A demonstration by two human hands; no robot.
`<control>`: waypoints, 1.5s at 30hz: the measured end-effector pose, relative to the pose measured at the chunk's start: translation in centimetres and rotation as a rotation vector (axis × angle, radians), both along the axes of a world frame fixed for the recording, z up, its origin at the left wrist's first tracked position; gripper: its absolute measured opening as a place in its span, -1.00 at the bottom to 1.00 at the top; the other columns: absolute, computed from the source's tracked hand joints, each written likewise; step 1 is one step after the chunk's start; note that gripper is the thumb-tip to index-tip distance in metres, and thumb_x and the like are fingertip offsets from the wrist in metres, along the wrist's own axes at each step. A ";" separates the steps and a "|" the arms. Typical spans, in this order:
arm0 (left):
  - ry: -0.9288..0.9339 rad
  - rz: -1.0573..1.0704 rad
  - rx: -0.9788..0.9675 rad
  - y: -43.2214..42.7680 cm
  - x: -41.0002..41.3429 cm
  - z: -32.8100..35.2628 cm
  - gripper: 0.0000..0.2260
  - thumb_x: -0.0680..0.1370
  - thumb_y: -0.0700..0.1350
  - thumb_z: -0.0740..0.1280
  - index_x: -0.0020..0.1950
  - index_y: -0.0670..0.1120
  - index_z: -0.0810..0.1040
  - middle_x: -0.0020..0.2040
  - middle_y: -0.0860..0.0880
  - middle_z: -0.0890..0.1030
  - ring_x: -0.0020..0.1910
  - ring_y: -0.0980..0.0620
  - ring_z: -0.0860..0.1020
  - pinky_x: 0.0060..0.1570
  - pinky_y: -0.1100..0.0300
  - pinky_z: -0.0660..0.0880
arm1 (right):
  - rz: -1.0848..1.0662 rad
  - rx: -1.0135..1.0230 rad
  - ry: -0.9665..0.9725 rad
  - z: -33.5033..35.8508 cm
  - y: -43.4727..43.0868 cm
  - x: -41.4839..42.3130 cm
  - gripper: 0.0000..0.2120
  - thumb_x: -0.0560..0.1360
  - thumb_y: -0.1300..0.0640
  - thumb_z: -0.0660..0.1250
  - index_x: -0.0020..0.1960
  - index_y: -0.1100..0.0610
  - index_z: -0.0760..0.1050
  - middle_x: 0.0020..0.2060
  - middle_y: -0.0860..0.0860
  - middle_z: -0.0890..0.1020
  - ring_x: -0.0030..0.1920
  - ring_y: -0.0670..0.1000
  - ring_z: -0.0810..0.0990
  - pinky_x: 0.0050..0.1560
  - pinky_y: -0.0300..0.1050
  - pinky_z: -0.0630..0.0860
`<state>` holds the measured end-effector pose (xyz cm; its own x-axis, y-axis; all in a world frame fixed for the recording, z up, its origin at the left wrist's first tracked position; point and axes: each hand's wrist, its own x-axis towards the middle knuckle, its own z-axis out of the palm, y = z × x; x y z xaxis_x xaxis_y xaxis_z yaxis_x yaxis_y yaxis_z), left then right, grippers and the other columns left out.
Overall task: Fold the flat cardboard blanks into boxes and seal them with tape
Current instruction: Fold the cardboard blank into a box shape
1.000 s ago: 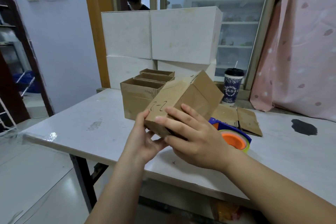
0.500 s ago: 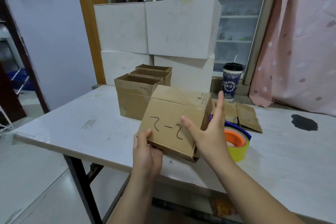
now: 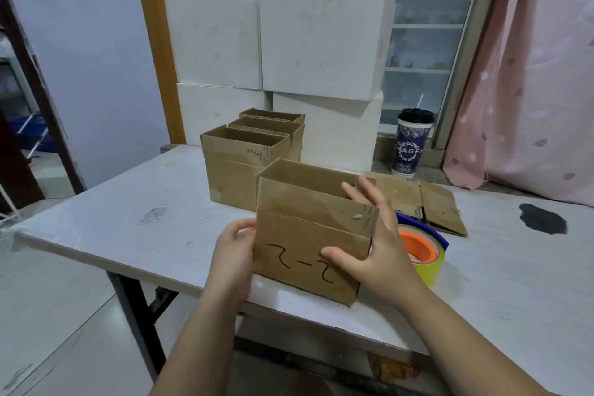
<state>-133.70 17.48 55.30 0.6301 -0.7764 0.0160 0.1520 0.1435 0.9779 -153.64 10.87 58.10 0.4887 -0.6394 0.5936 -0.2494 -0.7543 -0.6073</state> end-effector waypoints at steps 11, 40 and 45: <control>-0.403 0.211 -0.369 1.6 -1.9 2.5 -0.68 0.55 0.18 0.11 0.21 0.16 0.53 0.18 0.12 0.59 0.23 0.11 0.51 0.21 -0.03 0.47 | 0.062 0.165 0.065 0.5 -0.4 0.0 -0.76 0.46 -0.18 0.26 -0.04 -0.58 0.41 0.10 -0.68 0.33 0.37 -0.43 0.05 0.39 -0.24 0.02; -0.507 0.178 -0.146 1.2 -1.3 2.6 -0.74 0.56 0.03 0.30 -0.34 0.08 0.54 -0.41 0.19 0.51 -0.39 0.27 0.44 -0.42 0.44 0.35 | 0.100 0.501 -0.370 1.4 -0.6 1.2 -0.51 0.46 -0.25 0.00 0.13 -0.03 0.54 0.10 -0.11 0.63 0.16 -0.20 0.55 0.20 -0.31 0.42; -0.441 0.209 -0.086 1.0 -1.6 2.6 -0.86 0.54 0.08 0.31 -0.12 0.06 0.59 -0.24 0.20 0.59 -0.22 0.28 0.51 -0.26 0.25 0.39 | 0.010 0.428 -0.376 0.6 -0.4 1.5 -0.61 0.51 0.10 0.37 0.20 -0.27 0.35 0.26 -0.14 0.45 0.19 -0.15 0.49 0.12 -0.30 0.46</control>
<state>-135.33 18.51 57.89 0.6906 -0.6184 0.3751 -0.3146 0.2101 0.9257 -152.18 10.50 58.71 0.3011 -0.8575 0.4171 0.0492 -0.4229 -0.9049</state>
